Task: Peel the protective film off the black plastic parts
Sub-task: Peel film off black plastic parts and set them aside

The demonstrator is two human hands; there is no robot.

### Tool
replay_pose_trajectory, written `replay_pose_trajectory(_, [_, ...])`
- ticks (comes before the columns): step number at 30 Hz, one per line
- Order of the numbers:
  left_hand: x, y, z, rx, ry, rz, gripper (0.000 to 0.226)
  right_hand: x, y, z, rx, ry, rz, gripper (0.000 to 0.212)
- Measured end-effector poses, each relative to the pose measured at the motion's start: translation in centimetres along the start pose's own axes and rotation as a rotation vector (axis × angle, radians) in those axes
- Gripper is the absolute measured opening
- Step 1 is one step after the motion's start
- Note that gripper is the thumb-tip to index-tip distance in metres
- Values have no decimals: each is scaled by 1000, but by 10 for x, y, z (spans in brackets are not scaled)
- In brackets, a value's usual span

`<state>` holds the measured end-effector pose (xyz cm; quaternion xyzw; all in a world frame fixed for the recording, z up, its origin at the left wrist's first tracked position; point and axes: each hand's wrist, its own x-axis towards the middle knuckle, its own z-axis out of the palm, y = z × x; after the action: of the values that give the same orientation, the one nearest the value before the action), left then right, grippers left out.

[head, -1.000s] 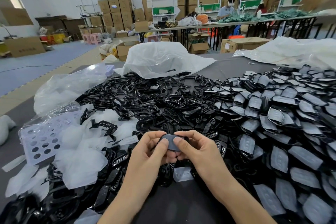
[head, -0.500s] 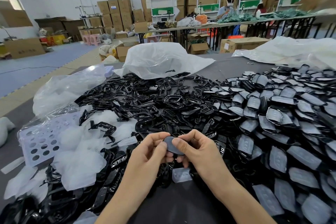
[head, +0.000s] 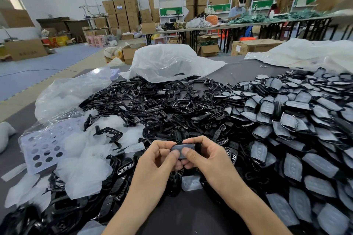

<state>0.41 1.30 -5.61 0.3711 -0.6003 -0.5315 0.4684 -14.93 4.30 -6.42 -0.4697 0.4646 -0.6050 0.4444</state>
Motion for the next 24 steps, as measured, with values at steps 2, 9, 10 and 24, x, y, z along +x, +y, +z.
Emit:
replay_pose_trajectory(2, [-1,1,1,-48,1,-8,17,0,-1,-1,-23,37,-12,16])
replay_pose_trajectory(9, [-1,0,2,147,17,75,27,0,0,-1,10,51,-5,16])
replay_pose_trajectory(10, [-1,0,1,182,18,86,29,-1,0,-1,14,42,-2,16])
replay_pose_trajectory(24, [0,4,-2,90,20,78,15,2,0,1,251,-25,80,22])
